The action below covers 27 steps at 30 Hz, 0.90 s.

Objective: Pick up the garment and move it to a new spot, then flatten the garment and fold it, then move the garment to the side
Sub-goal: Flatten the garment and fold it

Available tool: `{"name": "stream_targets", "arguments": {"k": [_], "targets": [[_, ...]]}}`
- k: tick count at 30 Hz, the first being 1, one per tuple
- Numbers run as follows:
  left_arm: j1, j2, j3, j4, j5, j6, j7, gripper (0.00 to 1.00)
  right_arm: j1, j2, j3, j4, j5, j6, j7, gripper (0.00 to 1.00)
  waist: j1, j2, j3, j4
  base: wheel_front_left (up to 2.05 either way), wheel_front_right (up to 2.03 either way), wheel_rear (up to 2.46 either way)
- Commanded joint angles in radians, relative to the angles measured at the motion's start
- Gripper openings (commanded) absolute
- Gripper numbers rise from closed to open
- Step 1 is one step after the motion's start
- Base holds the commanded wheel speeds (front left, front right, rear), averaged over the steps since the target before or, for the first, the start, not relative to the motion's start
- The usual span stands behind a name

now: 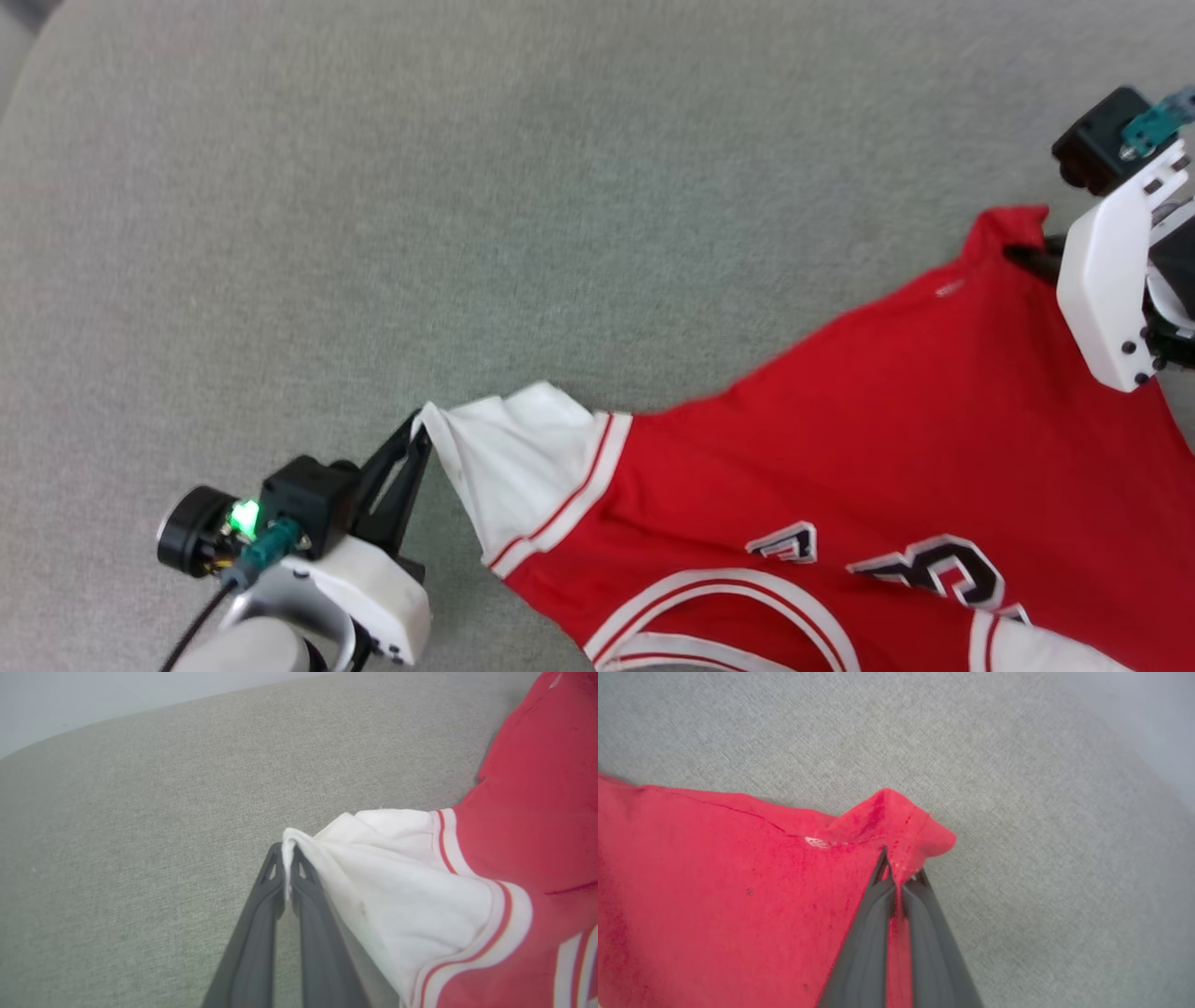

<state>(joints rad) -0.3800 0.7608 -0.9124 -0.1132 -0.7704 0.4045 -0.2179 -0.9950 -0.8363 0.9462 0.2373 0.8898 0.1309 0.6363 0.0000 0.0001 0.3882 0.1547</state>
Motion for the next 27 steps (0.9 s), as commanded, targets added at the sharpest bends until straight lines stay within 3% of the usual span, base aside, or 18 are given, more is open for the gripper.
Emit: {"name": "stream_targets", "arguments": {"k": [1,7,13,19,27], "targets": [[-0.021,0.004,0.009,-0.003,-0.001,-0.004,0.000,0.00,-0.014,-0.006,-0.001,-0.002,0.004,0.000,-0.027,0.00,0.0000,-0.0001,-0.052,-0.027,0.00,0.00,0.00],[-0.104,0.039,0.036,-0.021,0.023,-0.014,0.031,0.00,-0.031,-0.013,-0.016,0.004,0.027,-0.001,-0.194,0.00,0.0000,-0.0001,-0.125,-0.065,0.00,0.00,0.00],[-0.274,0.054,0.069,-0.024,0.066,-0.052,0.088,0.00,-0.073,0.012,-0.059,0.021,0.012,0.000,-0.316,0.00,0.0000,-0.0001,-0.138,-0.100,0.00,0.00,0.00],[-0.500,0.029,0.116,-0.005,0.109,-0.095,0.145,0.00,-0.153,0.056,-0.158,0.047,-0.067,0.000,-0.406,0.00,0.0000,-0.0001,-0.082,-0.131,0.00,0.00,0.00],[-0.876,-0.029,0.162,0.088,0.175,-0.194,0.230,0.00,-0.354,0.161,-0.338,0.094,-0.201,-0.001,-0.432,0.00,0.0000,-0.0001,0.046,-0.159,0.00,0.00,0.00]]}}
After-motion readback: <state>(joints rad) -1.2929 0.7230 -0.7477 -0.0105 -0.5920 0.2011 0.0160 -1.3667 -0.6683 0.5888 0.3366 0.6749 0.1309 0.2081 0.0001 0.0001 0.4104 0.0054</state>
